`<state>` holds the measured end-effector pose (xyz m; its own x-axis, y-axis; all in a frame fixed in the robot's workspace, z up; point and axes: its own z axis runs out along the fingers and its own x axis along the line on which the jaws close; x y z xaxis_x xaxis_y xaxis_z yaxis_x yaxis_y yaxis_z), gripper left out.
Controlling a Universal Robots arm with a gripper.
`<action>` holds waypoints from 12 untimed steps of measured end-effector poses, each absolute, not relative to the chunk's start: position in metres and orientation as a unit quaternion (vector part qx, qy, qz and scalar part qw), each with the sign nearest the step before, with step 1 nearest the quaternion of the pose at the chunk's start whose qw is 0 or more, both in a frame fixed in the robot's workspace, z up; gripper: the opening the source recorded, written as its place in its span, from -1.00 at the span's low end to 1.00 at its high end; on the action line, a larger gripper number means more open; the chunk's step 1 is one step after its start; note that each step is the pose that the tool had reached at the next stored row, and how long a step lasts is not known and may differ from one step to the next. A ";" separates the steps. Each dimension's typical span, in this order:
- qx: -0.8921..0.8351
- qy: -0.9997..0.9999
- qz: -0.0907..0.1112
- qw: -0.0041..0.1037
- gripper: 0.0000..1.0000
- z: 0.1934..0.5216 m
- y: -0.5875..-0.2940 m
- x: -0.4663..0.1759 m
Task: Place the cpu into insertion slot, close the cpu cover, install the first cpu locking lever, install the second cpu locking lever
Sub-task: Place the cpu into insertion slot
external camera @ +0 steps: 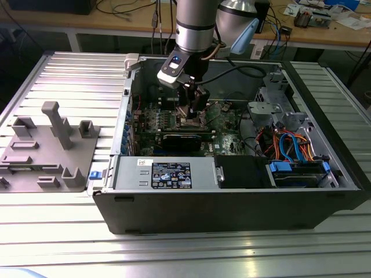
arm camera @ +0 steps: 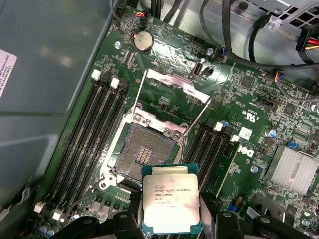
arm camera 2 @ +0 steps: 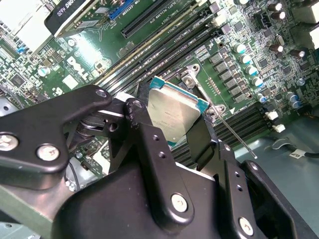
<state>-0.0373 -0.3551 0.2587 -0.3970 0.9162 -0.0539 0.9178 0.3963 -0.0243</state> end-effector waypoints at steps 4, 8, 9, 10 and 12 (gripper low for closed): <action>0.550 0.834 -0.025 0.016 0.09 0.259 -0.355 -0.037; 0.552 0.833 -0.025 0.016 0.09 0.258 -0.355 -0.037; 0.552 0.833 -0.025 0.016 0.09 0.258 -0.355 -0.037; 0.552 0.833 -0.025 0.016 0.09 0.258 -0.355 -0.037; 0.553 0.833 -0.025 0.016 0.09 0.258 -0.355 -0.037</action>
